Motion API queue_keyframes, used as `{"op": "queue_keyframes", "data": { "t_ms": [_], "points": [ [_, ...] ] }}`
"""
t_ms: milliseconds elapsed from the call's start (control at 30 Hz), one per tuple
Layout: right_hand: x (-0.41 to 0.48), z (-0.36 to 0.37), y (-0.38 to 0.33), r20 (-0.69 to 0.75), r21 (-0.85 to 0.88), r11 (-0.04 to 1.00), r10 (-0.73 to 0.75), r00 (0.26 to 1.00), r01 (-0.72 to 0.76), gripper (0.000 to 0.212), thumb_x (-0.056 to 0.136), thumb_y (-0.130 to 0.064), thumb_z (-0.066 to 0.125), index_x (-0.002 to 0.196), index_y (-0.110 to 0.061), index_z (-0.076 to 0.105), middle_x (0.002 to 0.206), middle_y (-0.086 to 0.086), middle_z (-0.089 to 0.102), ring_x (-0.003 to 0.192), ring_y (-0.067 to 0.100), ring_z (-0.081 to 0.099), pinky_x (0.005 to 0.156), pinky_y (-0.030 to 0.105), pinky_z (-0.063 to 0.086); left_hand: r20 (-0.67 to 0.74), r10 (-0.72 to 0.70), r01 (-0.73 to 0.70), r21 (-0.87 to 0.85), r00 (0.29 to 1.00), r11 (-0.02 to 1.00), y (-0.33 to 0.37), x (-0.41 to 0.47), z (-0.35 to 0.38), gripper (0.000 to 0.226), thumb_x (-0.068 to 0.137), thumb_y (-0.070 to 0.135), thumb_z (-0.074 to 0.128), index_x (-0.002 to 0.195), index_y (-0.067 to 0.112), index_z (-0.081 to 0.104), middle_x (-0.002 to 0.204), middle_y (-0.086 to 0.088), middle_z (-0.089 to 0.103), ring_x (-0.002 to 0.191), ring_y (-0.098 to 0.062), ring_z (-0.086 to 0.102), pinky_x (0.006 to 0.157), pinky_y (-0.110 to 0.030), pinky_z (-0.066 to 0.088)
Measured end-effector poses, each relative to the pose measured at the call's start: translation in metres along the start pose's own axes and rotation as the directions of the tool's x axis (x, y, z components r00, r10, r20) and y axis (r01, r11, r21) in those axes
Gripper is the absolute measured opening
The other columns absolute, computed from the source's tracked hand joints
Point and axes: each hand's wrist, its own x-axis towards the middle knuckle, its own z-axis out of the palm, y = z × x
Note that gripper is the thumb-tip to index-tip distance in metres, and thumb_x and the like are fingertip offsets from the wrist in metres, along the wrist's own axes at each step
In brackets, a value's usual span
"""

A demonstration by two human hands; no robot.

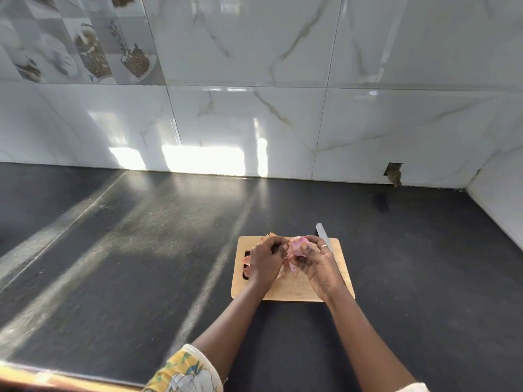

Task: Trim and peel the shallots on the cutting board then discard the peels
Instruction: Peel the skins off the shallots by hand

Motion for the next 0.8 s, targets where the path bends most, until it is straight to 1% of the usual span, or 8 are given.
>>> {"op": "queue_keyframes", "data": {
  "t_ms": [67, 100, 167, 300, 500, 567, 667, 800],
  "points": [
    [0.0, 0.0, 0.001, -0.01, 0.002, 1.0, 0.02, 1.0, -0.02, 0.008, 0.092, -0.009, 0.053, 0.1, -0.008, 0.053, 0.086, 0.012, 0.067, 0.07, 0.02, 0.065, 0.06, 0.028, 0.053, 0.009, 0.008, -0.008, 0.014, 1.0, 1.0, 0.0, -0.001, 0.001, 0.015, 0.088, 0.008, 0.056, 0.095, 0.011, 0.069, 0.085, -0.002, 0.07, 0.075, -0.01, 0.06, 0.057, 0.0, 0.037],
    [0.0, -0.001, 0.001, -0.016, 0.009, 0.999, 0.034, 0.999, -0.034, 0.007, 0.094, -0.009, 0.05, 0.1, -0.007, 0.054, 0.088, 0.013, 0.067, 0.07, 0.022, 0.064, 0.06, 0.028, 0.053, 0.017, 0.008, -0.008, 0.019, 1.0, 1.0, -0.001, -0.001, 0.002, 0.015, 0.089, 0.007, 0.055, 0.094, 0.011, 0.068, 0.084, -0.001, 0.069, 0.074, -0.009, 0.059, 0.058, -0.001, 0.037],
    [-0.001, 0.0, 0.001, -0.023, 0.05, 0.997, 0.068, 0.997, -0.067, 0.013, 0.096, -0.011, 0.048, 0.102, -0.004, 0.056, 0.089, 0.017, 0.066, 0.071, 0.024, 0.063, 0.059, 0.028, 0.054, 0.045, 0.014, -0.015, 0.019, 0.999, 1.0, -0.004, 0.001, 0.004, 0.015, 0.089, 0.006, 0.053, 0.092, 0.014, 0.065, 0.081, 0.001, 0.066, 0.075, -0.011, 0.058, 0.061, -0.004, 0.039],
    [-0.004, 0.002, 0.001, -0.052, 0.178, 0.976, 0.14, 0.989, -0.129, 0.021, 0.097, -0.016, 0.047, 0.102, 0.001, 0.058, 0.083, 0.019, 0.064, 0.061, 0.022, 0.061, 0.051, 0.026, 0.051, 0.109, 0.016, -0.016, 0.004, 0.994, 1.0, -0.008, 0.003, 0.009, 0.019, 0.09, 0.002, 0.048, 0.09, 0.016, 0.061, 0.083, 0.004, 0.062, 0.077, -0.011, 0.054, 0.067, -0.017, 0.04],
    [-0.004, 0.002, -0.002, -0.063, 0.228, 0.958, 0.191, 0.98, -0.172, 0.023, 0.096, -0.023, 0.049, 0.097, -0.003, 0.061, 0.082, 0.018, 0.068, 0.064, 0.022, 0.064, 0.058, 0.028, 0.052, 0.203, -0.01, 0.036, -0.122, 0.979, 0.992, -0.009, 0.003, 0.011, 0.022, 0.092, 0.001, 0.042, 0.086, 0.018, 0.056, 0.078, 0.005, 0.056, 0.074, -0.012, 0.05, 0.07, -0.027, 0.041],
    [-0.004, 0.003, -0.002, -0.061, 0.232, 0.956, 0.196, 0.979, -0.177, 0.025, 0.097, -0.024, 0.048, 0.095, -0.003, 0.061, 0.078, 0.017, 0.069, 0.062, 0.021, 0.064, 0.055, 0.026, 0.053, 0.227, -0.022, 0.062, -0.17, 0.974, 0.983, -0.008, 0.002, 0.011, 0.026, 0.093, 0.0, 0.04, 0.083, 0.019, 0.055, 0.076, 0.004, 0.056, 0.07, -0.01, 0.049, 0.065, -0.025, 0.041],
    [-0.005, 0.002, -0.003, -0.068, 0.246, 0.952, 0.206, 0.976, -0.184, 0.028, 0.098, -0.026, 0.046, 0.094, -0.002, 0.06, 0.069, 0.015, 0.066, 0.051, 0.017, 0.06, 0.047, 0.021, 0.051, 0.265, -0.033, 0.098, -0.234, 0.964, 0.967, -0.008, 0.001, 0.011, 0.029, 0.095, 0.001, 0.037, 0.08, 0.02, 0.053, 0.071, 0.001, 0.055, 0.061, -0.011, 0.048, 0.054, -0.025, 0.038],
    [-0.004, 0.001, -0.004, -0.054, 0.262, 0.941, 0.234, 0.971, -0.213, 0.031, 0.098, -0.028, 0.046, 0.095, 0.0, 0.059, 0.063, 0.014, 0.063, 0.043, 0.014, 0.054, 0.043, 0.019, 0.048, 0.291, -0.045, 0.137, -0.304, 0.956, 0.943, -0.005, -0.002, 0.009, 0.027, 0.096, -0.003, 0.033, 0.082, 0.013, 0.05, 0.065, 0.001, 0.056, 0.051, -0.004, 0.053, 0.049, -0.019, 0.04]
  ]
}}
